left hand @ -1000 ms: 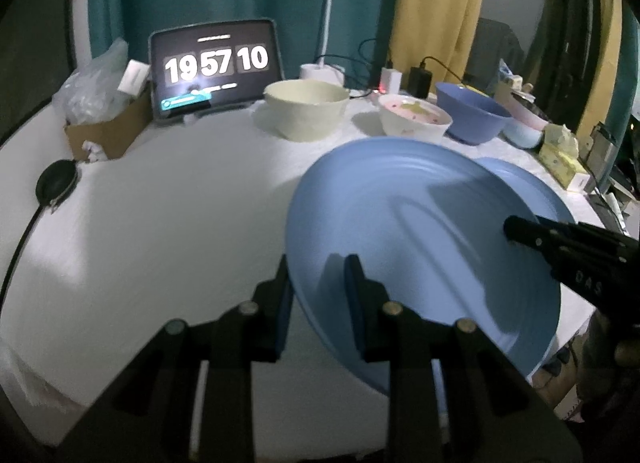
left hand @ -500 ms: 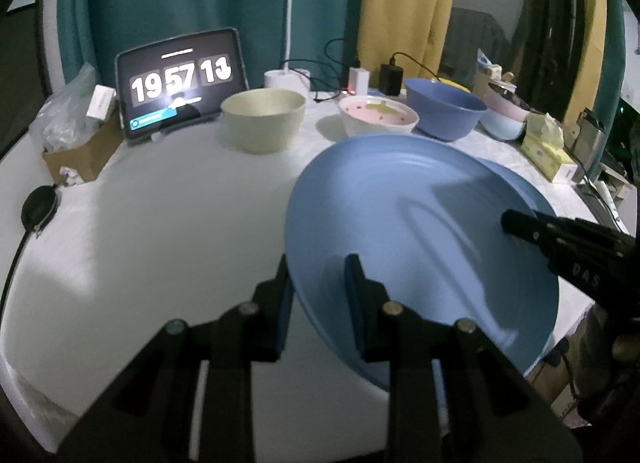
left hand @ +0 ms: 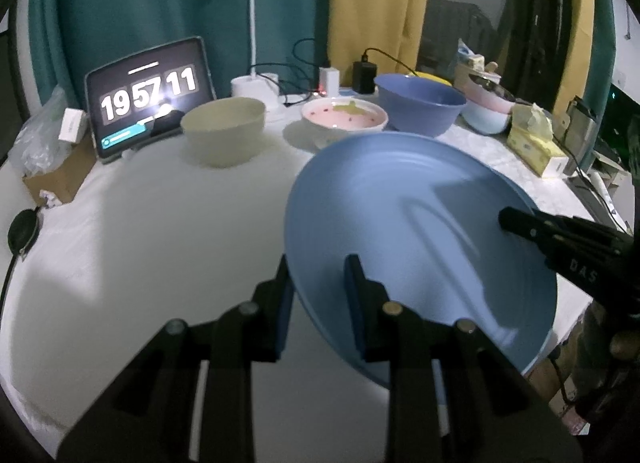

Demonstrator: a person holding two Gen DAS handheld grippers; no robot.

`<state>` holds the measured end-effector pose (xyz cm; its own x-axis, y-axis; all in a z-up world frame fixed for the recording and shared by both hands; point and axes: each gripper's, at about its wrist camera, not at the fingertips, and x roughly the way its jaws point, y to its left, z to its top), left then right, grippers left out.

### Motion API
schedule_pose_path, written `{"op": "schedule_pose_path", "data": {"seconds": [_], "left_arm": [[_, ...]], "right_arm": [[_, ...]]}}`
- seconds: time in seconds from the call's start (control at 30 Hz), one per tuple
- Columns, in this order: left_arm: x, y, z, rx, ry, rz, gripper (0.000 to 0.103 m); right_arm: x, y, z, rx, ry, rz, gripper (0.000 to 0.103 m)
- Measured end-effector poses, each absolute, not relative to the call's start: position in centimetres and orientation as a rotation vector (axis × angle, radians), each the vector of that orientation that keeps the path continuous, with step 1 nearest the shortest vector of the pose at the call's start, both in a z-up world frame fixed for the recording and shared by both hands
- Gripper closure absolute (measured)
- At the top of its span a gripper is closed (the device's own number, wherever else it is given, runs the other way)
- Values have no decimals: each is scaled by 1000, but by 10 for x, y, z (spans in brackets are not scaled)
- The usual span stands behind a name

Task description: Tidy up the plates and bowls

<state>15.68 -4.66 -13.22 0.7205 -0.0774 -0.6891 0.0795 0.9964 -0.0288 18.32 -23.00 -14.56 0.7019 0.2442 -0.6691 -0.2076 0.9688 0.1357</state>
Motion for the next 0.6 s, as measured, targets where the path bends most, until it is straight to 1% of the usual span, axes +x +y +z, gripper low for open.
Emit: {"op": "schedule_pose_path", "data": {"seconds": [0.6], "left_arm": [[194, -104, -139, 68, 793, -144, 77]], "right_arm": [[209, -289, -157, 114, 768, 195, 84]]}}
